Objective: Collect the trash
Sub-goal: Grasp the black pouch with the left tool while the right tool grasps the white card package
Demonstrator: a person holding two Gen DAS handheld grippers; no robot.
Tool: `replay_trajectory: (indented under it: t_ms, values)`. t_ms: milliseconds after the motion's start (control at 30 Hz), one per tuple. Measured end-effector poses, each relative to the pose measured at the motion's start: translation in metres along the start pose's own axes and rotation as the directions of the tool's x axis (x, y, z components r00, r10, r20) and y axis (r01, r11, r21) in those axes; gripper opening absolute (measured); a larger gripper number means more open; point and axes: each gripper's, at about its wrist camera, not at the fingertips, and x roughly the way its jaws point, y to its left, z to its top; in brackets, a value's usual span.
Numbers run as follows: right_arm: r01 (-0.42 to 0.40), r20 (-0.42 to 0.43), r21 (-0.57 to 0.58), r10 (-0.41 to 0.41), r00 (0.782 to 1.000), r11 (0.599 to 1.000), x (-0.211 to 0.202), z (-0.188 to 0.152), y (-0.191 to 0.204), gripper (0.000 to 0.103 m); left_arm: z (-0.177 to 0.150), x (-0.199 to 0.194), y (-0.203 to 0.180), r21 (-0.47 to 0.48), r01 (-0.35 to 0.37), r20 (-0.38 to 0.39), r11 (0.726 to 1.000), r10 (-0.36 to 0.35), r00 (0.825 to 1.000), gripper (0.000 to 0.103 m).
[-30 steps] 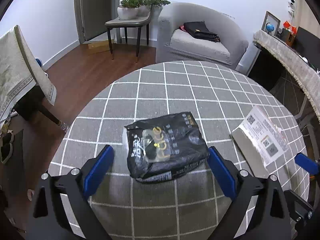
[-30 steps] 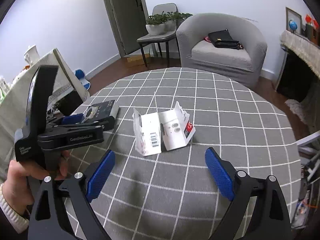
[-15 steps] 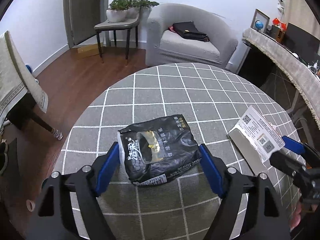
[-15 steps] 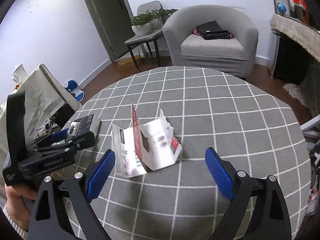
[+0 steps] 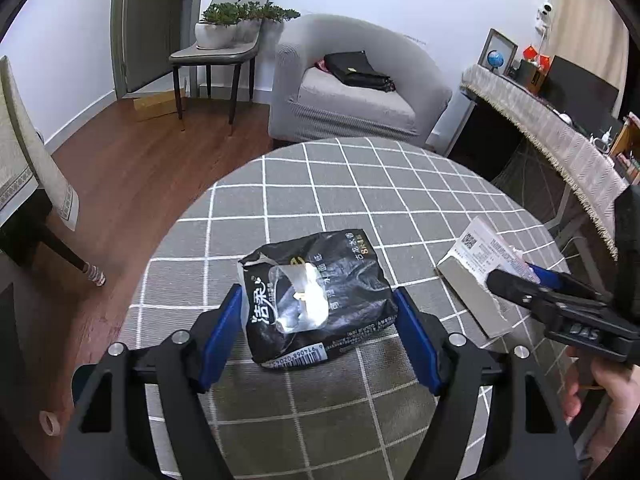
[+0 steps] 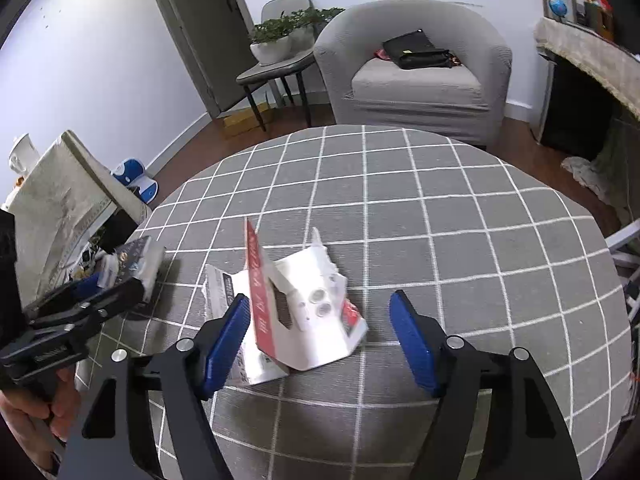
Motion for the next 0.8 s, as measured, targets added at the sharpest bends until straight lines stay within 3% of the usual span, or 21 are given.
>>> replay_trajectory:
  t_ms: [100,233,400,800]
  values:
    - [0.025,-0.011,-0.038,-0.026,1.000,0.999,0.003,-0.001,0.012,0.064,0.000,-0.008,0.002,0.020,0.014,0.013,1.000,-0.014,1.000,0.076]
    - [0.130,-0.022,-0.121,-0.133,0.991,0.984,0.005,-0.005,0.027,0.048,-0.003,-0.017,0.002,0.056,0.025,0.023,0.998,-0.026,0.999,0.075]
    - [0.125,-0.019,-0.096,-0.127,0.992,0.988,-0.003,-0.014,0.028,0.035,-0.011,-0.023,0.002,0.083,0.018,0.014,0.996,-0.019,1.000,0.073]
    - [0.088,0.041,-0.039,-0.086,0.995,0.995,-0.021,-0.016,0.047,0.029,-0.022,-0.054,0.023,0.056,0.029,0.033,0.998,-0.031,0.999,0.072]
